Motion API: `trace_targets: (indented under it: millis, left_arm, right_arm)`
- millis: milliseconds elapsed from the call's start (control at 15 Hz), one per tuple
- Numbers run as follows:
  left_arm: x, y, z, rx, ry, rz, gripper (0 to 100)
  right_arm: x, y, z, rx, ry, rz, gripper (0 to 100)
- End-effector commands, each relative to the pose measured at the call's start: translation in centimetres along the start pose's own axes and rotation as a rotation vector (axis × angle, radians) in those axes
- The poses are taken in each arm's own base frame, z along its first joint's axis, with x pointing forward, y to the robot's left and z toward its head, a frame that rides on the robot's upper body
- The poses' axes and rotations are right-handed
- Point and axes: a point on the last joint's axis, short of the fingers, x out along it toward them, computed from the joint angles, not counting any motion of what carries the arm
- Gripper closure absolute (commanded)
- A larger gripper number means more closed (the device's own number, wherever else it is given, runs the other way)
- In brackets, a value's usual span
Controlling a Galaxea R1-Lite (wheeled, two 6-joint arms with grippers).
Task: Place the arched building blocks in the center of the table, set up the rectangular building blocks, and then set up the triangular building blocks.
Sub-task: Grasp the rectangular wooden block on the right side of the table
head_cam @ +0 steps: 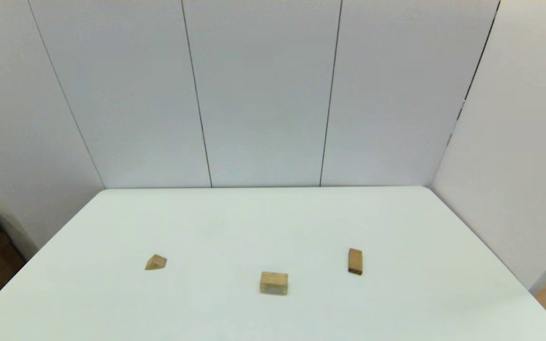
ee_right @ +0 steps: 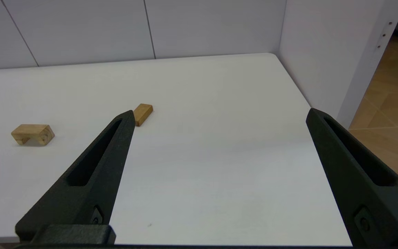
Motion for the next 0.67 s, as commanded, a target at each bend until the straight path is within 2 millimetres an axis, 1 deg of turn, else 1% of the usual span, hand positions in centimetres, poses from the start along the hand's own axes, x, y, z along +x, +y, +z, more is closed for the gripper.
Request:
trace_targets:
  millis: [67,667]
  left_arm:
    - [0.01,0.00,-0.01,-0.020,0.002,0.003,0]
    - [0.01,0.00,-0.01,-0.021,0.002,0.003,0]
  right_arm:
    - [0.00,0.00,0.01,0.000,-0.001,0.002,0]
    - [0.00,0.00,0.01,0.000,-0.001,0.002,0]
